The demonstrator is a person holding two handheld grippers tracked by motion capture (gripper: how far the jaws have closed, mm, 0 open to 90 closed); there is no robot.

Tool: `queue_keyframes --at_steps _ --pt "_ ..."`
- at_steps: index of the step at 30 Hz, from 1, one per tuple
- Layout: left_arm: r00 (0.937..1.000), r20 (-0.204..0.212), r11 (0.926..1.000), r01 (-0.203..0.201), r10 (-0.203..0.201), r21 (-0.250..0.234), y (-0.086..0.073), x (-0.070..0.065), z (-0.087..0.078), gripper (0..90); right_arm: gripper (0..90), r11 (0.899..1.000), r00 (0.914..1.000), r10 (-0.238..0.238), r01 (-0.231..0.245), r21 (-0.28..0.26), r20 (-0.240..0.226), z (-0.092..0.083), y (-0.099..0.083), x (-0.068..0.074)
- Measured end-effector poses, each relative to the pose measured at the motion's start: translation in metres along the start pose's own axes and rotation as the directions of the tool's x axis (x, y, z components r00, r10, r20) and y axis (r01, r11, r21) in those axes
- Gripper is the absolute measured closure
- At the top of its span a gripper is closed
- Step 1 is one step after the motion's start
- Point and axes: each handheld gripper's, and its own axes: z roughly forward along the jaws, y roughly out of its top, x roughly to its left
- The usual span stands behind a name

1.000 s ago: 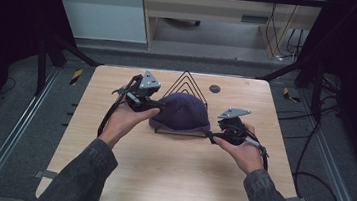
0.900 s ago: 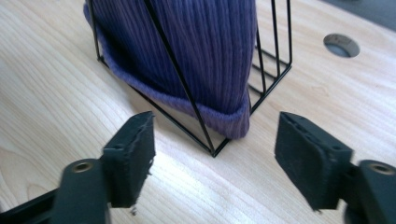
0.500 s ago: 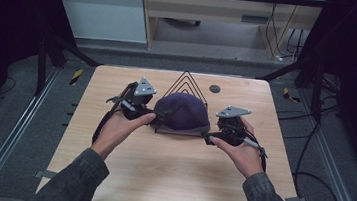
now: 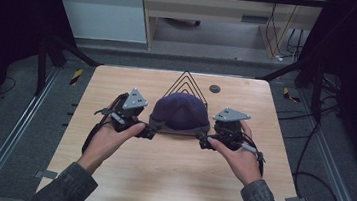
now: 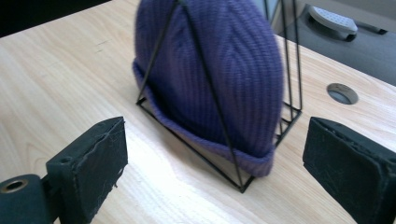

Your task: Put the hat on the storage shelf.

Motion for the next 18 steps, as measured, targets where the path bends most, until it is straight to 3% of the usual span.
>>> queue_keyframes --at_steps 13,18 --pt "0.9995 -0.003 0.9995 0.031 -0.031 -0.007 -0.042 0.000 -0.025 3.8 7.8 1.000 0.9985 -0.021 0.022 0.010 -0.049 0.005 -0.004 0.022" --pt "0.9992 -0.015 0.9992 0.036 -0.036 0.017 -0.056 0.001 -0.029 3.8 9.0 0.999 0.9962 -0.046 0.048 0.021 -0.075 0.012 -0.003 0.035"
